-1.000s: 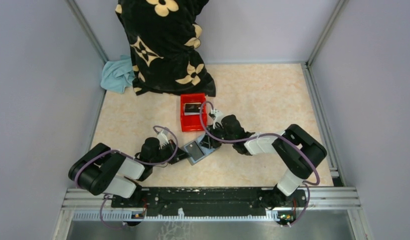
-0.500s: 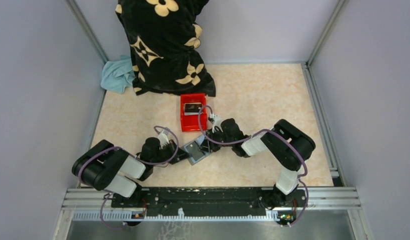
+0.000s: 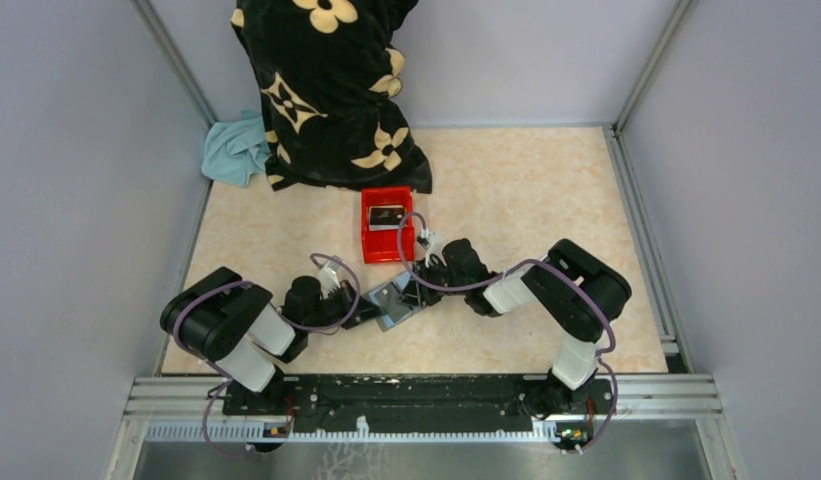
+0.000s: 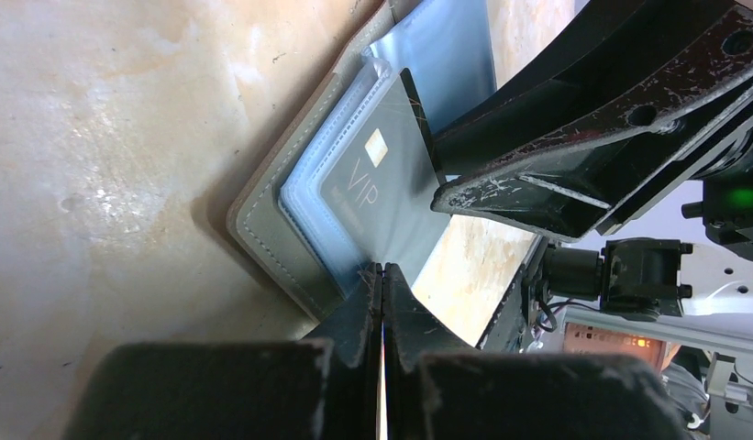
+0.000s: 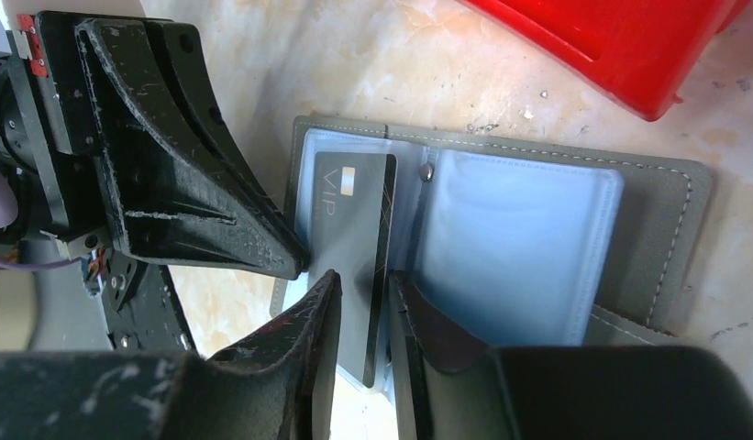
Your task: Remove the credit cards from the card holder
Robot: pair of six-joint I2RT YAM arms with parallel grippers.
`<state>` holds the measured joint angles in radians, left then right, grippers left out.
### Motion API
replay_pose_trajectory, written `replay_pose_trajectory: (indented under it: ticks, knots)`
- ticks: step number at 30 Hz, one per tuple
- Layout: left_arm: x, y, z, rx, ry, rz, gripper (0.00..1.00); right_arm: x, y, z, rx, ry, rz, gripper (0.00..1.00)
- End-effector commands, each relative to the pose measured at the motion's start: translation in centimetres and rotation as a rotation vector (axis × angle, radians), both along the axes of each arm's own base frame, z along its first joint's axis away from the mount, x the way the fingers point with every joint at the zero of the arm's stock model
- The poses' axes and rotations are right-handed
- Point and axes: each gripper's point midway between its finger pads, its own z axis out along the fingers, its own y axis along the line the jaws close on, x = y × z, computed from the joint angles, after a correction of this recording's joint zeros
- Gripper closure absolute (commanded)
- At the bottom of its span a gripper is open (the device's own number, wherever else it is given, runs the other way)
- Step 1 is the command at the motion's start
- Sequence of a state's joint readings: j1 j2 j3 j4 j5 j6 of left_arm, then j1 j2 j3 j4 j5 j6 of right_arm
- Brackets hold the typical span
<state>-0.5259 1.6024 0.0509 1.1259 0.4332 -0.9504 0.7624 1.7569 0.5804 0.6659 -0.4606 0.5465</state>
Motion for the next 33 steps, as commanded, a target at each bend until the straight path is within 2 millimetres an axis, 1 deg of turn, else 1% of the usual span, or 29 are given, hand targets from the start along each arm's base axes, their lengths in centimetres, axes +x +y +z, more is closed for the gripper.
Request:
replay_pose_trajectory:
  ticks: [1,6,7,8,9,13,20,22,23,29,33]
  knots:
    - [-0.7,0.5,-1.1,0.026,0.026,0.004,1.0,-1.0,1.5,2.6,0.081,-0.036,0.06,0.76]
    - [-0.7,0.7,-1.4,0.033,0.03,0.009,1.0,-1.3,1.3,3.9,0.096,-0.056,0.061,0.77]
    - [-0.7,0.7,-1.4,0.033,0.031,0.007,1.0,-1.4,1.1,3.7,0.088,-0.054,0.057,0.77]
    - [-0.7,0.6,-1.4,0.032,0.032,0.008,1.0,-1.3,1.1,4.8,0.103,-0.075,0.055,0.77]
    - [-0.7,0.6,-1.4,0.033,0.03,0.007,1.0,-1.4,1.0,5.0,0.102,-0.08,0.055,0.78]
    - [-0.6,0.4,-1.3,0.026,0.027,-0.001,1.0,-1.5,1.0,5.4,0.108,-0.083,0.062,0.8]
    - [-0.8,0.4,-1.2,0.013,0.032,-0.004,1.0,-2.3,1.8,4.7,0.114,-0.062,0.089,0.82]
    - [-0.9,0.5,-1.2,0.014,0.032,-0.003,1.0,-2.6,2.1,3.6,0.098,-0.041,0.097,0.82]
    - [-0.9,0.5,-1.3,0.014,0.034,-0.002,1.0,-2.9,2.3,3.5,0.099,-0.037,0.103,0.82]
    - [-1.0,0.5,-1.3,0.013,0.034,-0.002,1.0,-3.5,3.0,2.9,0.097,-0.022,0.123,0.82]
    - [-0.9,0.4,-1.2,0.01,0.032,-0.005,1.0,-3.4,3.0,2.8,0.093,-0.022,0.117,0.82]
